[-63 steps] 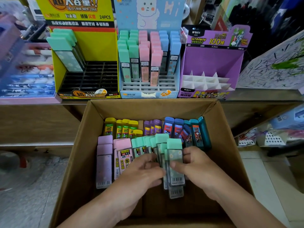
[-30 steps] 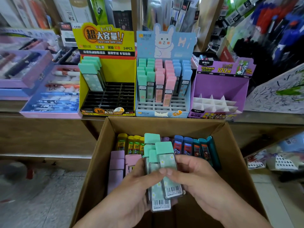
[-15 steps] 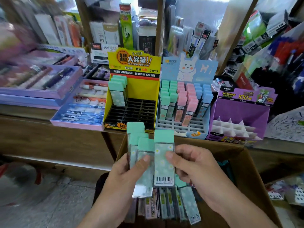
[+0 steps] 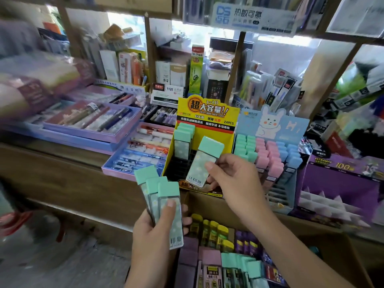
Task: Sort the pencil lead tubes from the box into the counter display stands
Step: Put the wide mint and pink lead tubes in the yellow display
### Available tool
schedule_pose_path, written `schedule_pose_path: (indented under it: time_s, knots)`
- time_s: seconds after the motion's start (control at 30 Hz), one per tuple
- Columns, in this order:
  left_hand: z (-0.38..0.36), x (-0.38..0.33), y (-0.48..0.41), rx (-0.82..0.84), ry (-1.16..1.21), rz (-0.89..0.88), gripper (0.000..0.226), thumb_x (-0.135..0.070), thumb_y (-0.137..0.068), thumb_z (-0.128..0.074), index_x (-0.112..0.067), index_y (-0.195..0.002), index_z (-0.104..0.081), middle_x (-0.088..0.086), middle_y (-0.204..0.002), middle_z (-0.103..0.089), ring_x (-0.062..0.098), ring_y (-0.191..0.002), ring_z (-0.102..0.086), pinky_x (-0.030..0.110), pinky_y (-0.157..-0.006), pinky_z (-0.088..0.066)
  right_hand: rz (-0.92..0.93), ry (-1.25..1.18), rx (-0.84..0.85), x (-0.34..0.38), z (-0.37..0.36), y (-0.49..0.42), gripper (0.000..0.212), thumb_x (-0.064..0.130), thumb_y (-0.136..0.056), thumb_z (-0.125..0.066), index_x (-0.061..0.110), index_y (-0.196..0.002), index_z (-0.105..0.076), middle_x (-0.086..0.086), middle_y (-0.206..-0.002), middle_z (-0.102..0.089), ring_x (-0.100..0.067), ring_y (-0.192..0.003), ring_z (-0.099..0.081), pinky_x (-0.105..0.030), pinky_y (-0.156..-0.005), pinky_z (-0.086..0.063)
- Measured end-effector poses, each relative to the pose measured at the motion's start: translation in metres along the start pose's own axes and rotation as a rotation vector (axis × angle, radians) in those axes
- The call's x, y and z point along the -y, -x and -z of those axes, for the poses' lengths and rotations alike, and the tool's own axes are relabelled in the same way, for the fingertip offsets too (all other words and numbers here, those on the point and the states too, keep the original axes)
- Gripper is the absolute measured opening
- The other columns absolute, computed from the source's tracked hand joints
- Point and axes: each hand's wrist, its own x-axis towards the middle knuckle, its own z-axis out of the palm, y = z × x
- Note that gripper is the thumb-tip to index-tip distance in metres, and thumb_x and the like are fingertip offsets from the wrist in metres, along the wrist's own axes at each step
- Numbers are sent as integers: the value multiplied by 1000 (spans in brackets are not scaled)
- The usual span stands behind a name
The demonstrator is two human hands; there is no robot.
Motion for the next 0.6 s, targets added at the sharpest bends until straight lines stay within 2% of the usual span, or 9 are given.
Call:
schedule_pose_path:
  time_s: [0.07,0.23,0.33,0.43,0.6]
  knots:
    - [0,3,-1,-23,14,8,22,-29,-88,-71,-15,-103,-77,17,-88,-79,27,-66,-75,30,-52,-59,33,21,-19,0,-10,-15,12,14,-99,-67,15,-86,-67,-7,-71,-72,-13,-58,-69,-22,-57,-55]
    - [2,9,-5,-34,7,22,15,-21,-95,-67,-12,-103,-75,16,-84,-79,26,-62,-75,28,-51,-58,110,102,-69,-6,-28,-49,3,8,-99,-65,7,-96,-65,-11,-81,-70,-15,-67,-71,-28,-65,-61]
    - [1,10,-6,-33,8,12,16,-19,-95,-67,-8,-104,-73,19,-82,-78,28,-60,-74,30,-51,-59,125,133,-70,-11,-34,-60,3,10,-99,-65,11,-97,-66,-6,-84,-70,-14,-72,-72,-31,-69,-62]
    - [2,10,-7,-37,25,4,16,-18,-95,-67,-7,-105,-73,19,-80,-77,28,-59,-73,32,-52,-60,149,172,-45,-14,-39,-66,6,12,-100,-64,15,-95,-66,-1,-83,-70,-11,-74,-73,-29,-71,-62]
    - [3,9,-8,-38,59,11,16,-18,-95,-66,-5,-103,-72,20,-77,-76,29,-57,-72,31,-50,-59,145,225,-8,-17,-42,-70,8,12,-101,-64,7,-95,-67,-1,-83,-70,-10,-76,-73,-39,-77,-64]
